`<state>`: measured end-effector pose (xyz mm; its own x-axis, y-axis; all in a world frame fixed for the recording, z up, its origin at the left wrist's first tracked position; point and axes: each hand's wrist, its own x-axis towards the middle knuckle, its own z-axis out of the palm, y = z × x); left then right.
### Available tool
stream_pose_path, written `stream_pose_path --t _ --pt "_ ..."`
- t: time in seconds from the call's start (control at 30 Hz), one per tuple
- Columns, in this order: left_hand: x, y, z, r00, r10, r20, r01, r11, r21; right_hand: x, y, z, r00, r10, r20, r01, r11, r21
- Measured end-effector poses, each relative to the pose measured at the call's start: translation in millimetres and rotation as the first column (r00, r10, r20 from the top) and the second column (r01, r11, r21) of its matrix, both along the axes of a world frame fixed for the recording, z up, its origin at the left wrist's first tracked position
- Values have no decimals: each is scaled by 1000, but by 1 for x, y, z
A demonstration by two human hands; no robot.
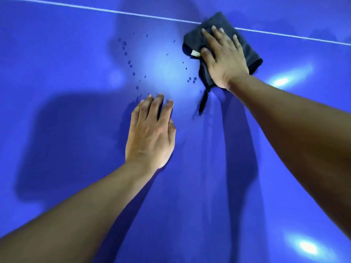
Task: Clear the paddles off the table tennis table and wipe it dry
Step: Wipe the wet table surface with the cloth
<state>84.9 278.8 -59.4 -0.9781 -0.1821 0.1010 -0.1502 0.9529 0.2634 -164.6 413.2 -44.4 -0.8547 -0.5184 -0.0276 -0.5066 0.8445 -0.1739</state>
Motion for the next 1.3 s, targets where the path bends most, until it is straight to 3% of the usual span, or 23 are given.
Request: stream_pose_path --t 0.33,0.63,0.8,1.03,1.3 --pt "20 -7 9 987 11 -161 22 979 201 168 12 -3 993 121 1 -121 991 -50" --pt "175 35 25 986 55 -160 -20 978 209 329 59 -5 977 213 14 -212 975 -66" --pt "267 74 23 995 -73 -64 82 986 145 441 95 -9 959 282 0 -280 952 -122" --pt "407 144 24 996 85 32 -90 967 239 580 143 -9 957 288 43 -274 940 -203" --pt "420 157 36 987 98 125 -120 975 188 588 162 -4 954 287 87 -270 948 -168"
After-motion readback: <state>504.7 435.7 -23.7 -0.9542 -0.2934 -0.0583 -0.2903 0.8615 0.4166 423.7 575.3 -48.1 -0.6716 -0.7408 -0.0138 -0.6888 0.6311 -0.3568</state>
